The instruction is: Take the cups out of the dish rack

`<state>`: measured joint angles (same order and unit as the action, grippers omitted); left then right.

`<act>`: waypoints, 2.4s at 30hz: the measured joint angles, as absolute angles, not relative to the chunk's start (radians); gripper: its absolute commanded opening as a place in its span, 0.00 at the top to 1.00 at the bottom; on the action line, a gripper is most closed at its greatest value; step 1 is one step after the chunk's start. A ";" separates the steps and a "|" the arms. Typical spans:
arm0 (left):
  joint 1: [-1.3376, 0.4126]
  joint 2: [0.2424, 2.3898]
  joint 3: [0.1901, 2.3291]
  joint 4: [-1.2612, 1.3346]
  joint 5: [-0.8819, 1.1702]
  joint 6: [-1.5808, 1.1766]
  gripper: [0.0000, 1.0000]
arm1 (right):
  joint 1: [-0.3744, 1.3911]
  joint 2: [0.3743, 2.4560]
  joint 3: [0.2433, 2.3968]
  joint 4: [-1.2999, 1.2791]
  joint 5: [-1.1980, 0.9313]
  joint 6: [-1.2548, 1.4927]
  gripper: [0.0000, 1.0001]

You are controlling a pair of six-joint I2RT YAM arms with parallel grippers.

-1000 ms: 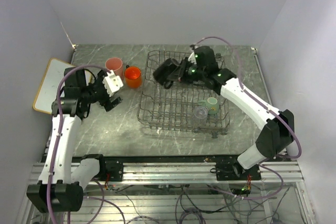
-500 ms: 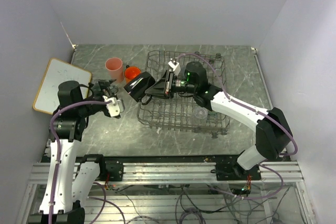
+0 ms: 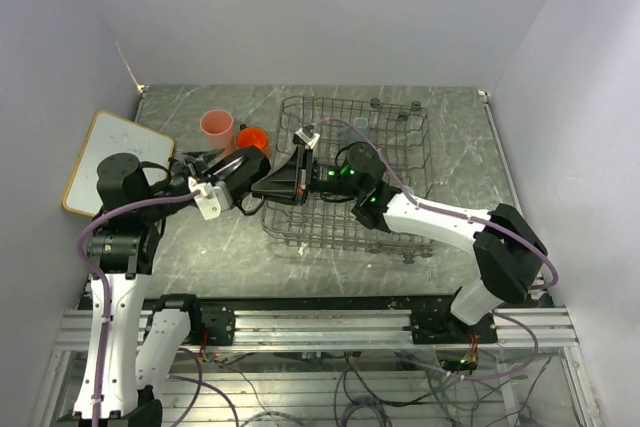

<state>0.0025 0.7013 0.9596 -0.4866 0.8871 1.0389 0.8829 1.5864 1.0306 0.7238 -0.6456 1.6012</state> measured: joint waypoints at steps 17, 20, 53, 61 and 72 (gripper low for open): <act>-0.006 0.836 1.034 -0.538 0.794 0.905 0.93 | 0.797 1.516 0.986 0.678 -0.616 1.574 0.12; -0.005 0.942 1.074 -0.628 0.681 0.912 0.93 | 0.690 1.420 0.981 0.525 -0.592 1.477 0.12; -0.198 1.727 1.287 -0.702 0.102 0.738 0.93 | 0.448 1.277 1.193 -0.359 -0.318 0.881 0.12; -0.200 1.793 1.329 -0.656 0.099 0.733 0.86 | 0.422 1.280 1.195 -0.406 -0.282 0.844 0.12; -0.205 1.808 1.404 -0.634 0.098 0.715 0.20 | 0.412 1.384 1.321 -0.495 -0.139 0.736 0.12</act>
<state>-0.2047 1.8076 1.4040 -0.6338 0.0978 0.7147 0.4122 1.3842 1.3209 -0.4950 -0.1394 0.7361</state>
